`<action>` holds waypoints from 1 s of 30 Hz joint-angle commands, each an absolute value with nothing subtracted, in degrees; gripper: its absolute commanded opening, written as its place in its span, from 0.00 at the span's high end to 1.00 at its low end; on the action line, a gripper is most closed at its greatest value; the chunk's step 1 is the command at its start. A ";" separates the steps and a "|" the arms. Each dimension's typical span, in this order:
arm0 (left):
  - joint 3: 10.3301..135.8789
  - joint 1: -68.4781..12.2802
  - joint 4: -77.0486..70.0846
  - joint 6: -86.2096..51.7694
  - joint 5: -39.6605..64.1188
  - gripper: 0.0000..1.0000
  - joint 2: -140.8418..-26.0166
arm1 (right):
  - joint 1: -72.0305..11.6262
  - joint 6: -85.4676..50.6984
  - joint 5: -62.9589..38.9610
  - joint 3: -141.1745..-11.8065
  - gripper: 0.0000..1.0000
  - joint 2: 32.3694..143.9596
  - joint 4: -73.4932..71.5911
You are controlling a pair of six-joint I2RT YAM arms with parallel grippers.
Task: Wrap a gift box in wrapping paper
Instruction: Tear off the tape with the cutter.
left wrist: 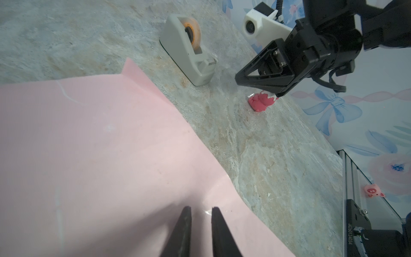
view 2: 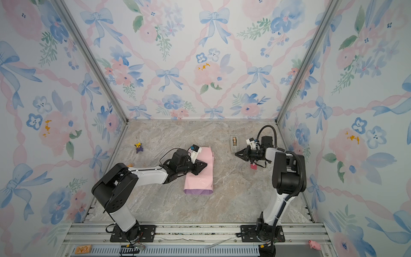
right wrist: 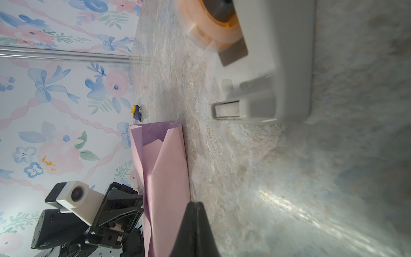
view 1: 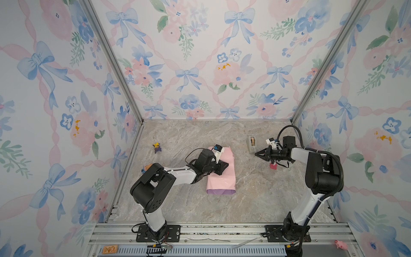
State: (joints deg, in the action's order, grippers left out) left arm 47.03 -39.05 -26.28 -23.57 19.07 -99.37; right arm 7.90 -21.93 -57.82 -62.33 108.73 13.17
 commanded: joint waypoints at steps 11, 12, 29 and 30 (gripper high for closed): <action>44.57 -39.38 -17.93 -23.04 16.71 0.79 -100.22 | 8.61 -21.00 -50.89 -64.56 1.00 113.91 16.88; 44.60 -39.38 -17.91 -22.99 16.74 0.79 -100.21 | 8.63 -20.43 -49.51 -64.92 1.00 113.91 18.09; 45.09 -39.47 -17.85 -23.06 16.75 0.79 -100.62 | 9.79 -16.54 -41.48 -68.91 1.00 116.42 28.17; 45.09 -39.51 -17.90 -23.09 16.72 0.79 -100.63 | 9.76 -16.37 -41.34 -68.90 1.00 116.59 28.54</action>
State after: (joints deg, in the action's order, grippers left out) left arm 47.00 -39.22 -26.26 -23.57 18.50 -99.31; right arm 9.02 -17.93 -43.94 -68.31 114.67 23.33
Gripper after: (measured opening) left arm 0.208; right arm 0.045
